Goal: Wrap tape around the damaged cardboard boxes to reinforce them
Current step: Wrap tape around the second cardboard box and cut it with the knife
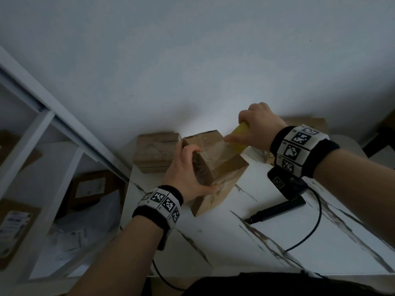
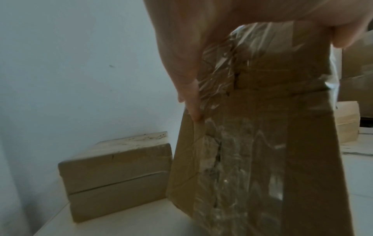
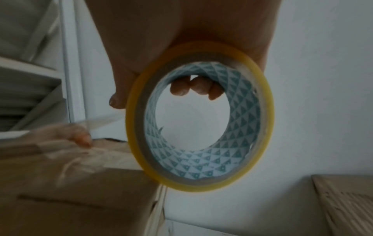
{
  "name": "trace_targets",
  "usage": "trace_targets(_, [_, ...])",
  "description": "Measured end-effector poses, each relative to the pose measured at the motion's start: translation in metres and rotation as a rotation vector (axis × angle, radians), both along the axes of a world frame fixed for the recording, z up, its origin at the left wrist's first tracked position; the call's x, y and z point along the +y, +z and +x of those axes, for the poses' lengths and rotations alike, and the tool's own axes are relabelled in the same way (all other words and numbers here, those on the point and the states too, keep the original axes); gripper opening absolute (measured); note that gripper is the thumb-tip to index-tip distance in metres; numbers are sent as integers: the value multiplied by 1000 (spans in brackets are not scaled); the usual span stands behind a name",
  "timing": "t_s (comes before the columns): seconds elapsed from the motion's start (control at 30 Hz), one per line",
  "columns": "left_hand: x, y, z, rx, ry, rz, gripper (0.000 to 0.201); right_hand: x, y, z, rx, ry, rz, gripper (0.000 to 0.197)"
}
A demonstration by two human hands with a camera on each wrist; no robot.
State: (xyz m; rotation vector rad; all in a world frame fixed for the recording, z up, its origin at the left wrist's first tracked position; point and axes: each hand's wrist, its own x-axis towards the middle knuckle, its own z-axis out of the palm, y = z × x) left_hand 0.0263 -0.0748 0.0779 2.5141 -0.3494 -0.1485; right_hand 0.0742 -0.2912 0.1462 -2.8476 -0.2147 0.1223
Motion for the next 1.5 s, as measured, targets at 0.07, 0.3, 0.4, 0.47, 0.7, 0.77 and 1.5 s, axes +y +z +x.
trace_targets(0.07, [8, -2, -4, -4, 10, -8, 98, 3, 2, -1, 4, -11, 113, 49])
trace_targets(0.3, [32, -1, -14, 50, 20, 142, 102, 10, 15, -3, 315, -131, 622, 35])
trace_targets(0.4, [24, 10, -17, 47, -8, 425, 122, 19, 13, -3, 272, -120, 593, 39])
trace_targets(0.47, [15, 21, -18, 95, 2, 506, 136, 26, 14, -3, 236, -106, 560, 43])
trace_targets(0.7, [-7, 27, -9, 142, 98, 520, 139, 39, 12, -7, 181, -39, 561, 43])
trace_targets(0.77, [-7, 22, -11, 120, 123, 487, 135, 39, 14, -11, 120, -11, 489, 45])
trace_targets(1.5, [18, 8, -26, -2, 126, 350, 115, 48, -27, 21, 79, -12, 147, 60])
